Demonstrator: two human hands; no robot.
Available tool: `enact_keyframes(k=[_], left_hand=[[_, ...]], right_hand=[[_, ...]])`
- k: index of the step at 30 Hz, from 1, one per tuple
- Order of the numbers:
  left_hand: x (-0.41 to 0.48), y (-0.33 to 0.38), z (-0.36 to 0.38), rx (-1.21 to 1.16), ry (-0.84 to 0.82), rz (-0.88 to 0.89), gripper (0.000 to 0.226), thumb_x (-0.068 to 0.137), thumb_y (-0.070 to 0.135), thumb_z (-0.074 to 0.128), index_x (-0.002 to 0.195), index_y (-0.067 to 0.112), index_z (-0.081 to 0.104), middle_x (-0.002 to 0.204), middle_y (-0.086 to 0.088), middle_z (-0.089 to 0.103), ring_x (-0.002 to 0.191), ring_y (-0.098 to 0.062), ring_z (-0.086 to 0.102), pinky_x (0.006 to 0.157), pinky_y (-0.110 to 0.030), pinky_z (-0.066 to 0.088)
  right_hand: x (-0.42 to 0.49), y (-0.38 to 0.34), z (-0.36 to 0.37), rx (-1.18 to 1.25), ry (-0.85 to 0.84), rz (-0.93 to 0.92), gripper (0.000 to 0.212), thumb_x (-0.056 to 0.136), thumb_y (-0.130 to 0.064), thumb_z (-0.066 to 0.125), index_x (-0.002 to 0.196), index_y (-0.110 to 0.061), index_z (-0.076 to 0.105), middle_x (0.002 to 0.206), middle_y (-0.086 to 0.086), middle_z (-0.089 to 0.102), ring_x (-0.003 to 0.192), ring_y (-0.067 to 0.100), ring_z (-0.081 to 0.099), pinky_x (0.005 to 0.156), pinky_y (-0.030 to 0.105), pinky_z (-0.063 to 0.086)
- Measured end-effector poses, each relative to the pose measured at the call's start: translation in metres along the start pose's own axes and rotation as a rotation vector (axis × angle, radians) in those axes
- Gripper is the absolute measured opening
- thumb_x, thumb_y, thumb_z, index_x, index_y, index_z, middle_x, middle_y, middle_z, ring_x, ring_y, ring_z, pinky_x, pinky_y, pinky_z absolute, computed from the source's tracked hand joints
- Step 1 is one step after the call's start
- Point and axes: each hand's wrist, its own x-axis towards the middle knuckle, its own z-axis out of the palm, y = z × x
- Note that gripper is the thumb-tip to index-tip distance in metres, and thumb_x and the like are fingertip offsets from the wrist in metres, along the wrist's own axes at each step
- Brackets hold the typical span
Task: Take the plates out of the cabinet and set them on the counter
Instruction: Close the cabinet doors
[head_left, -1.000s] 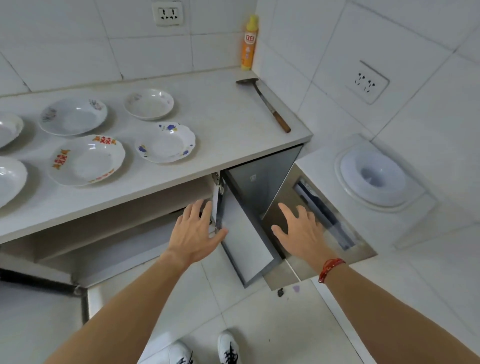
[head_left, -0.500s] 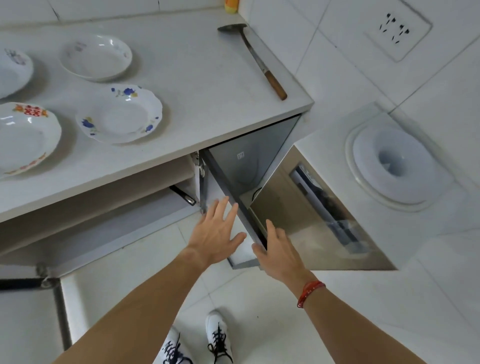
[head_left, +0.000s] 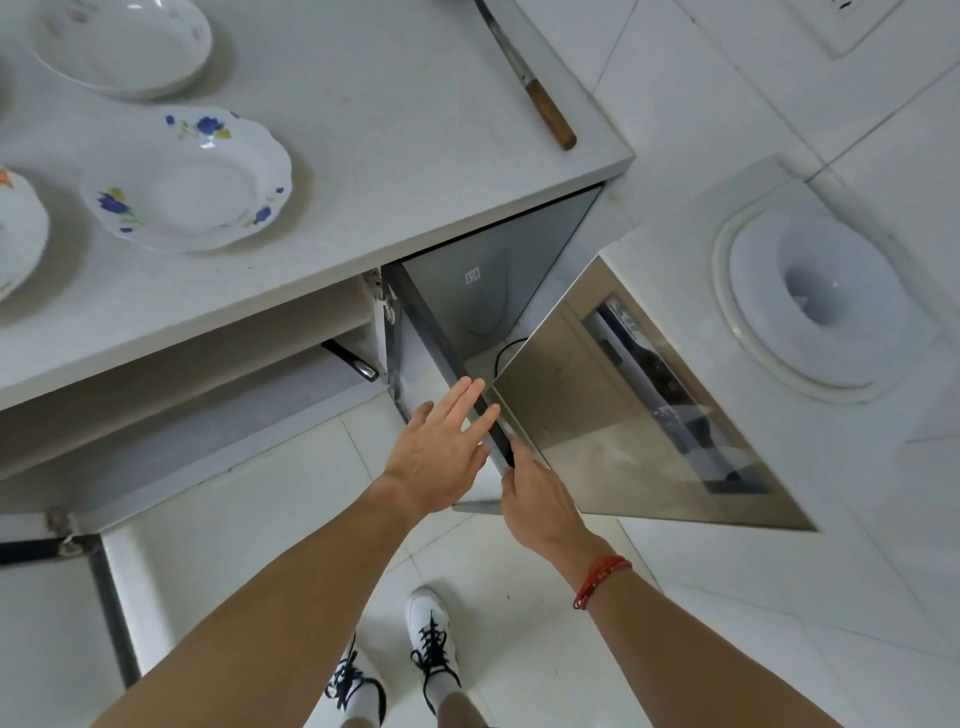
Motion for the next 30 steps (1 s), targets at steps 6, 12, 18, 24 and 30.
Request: enact_keyframes(k=[6, 12, 18, 24, 30], left_hand=[[-0.019, -0.013, -0.005, -0.031, 0.0, -0.004, 0.052, 0.104, 0.043, 0.022, 0.154, 0.03, 0.02, 0.165, -0.003, -0.001, 0.152, -0.02, -0.004, 0.12, -0.047, 0.021], [-0.048, -0.028, -0.006, -0.051, -0.004, -0.03, 0.052, 0.104, 0.044, 0.022, 0.154, 0.028, 0.023, 0.165, -0.001, -0.001, 0.152, -0.019, -0.002, 0.119, -0.045, 0.022], [-0.084, -0.051, -0.008, -0.015, -0.003, -0.066, 0.054, 0.105, 0.039, 0.021, 0.155, 0.02, 0.018, 0.165, -0.002, -0.004, 0.152, -0.019, 0.004, 0.117, -0.042, 0.025], [-0.112, -0.08, -0.011, -0.075, 0.001, -0.122, 0.052, 0.105, 0.033, 0.024, 0.154, 0.018, 0.018, 0.165, 0.001, -0.001, 0.151, -0.016, 0.008, 0.117, -0.04, 0.025], [-0.127, -0.11, -0.025, -0.032, 0.023, -0.15, 0.046, 0.101, 0.021, 0.04, 0.146, 0.019, 0.037, 0.163, 0.0, 0.014, 0.151, -0.018, 0.012, 0.115, -0.042, 0.029]], right_hand=[[-0.014, -0.02, 0.013, 0.002, -0.022, -0.006, 0.04, 0.105, -0.017, 0.039, 0.145, -0.01, 0.038, 0.113, 0.014, 0.067, 0.101, 0.029, 0.065, 0.085, 0.041, 0.055], [-0.032, -0.05, 0.033, 0.032, -0.095, -0.033, 0.037, 0.104, -0.014, 0.04, 0.14, -0.007, 0.04, 0.115, 0.016, 0.066, 0.104, 0.03, 0.064, 0.082, 0.036, 0.052], [-0.048, -0.089, 0.063, 0.113, -0.143, -0.074, 0.027, 0.104, -0.016, 0.04, 0.13, -0.009, 0.043, 0.1, 0.009, 0.065, 0.081, 0.024, 0.059, 0.061, 0.028, 0.043], [-0.05, -0.135, 0.099, 0.185, -0.083, -0.081, 0.025, 0.095, -0.017, 0.056, 0.117, -0.007, 0.051, 0.106, 0.008, 0.065, 0.093, 0.024, 0.063, 0.068, 0.027, 0.044], [-0.039, -0.174, 0.12, 0.262, -0.137, 0.014, 0.027, 0.089, -0.015, 0.064, 0.104, -0.013, 0.042, 0.092, 0.002, 0.059, 0.083, 0.022, 0.062, 0.065, 0.033, 0.053]])
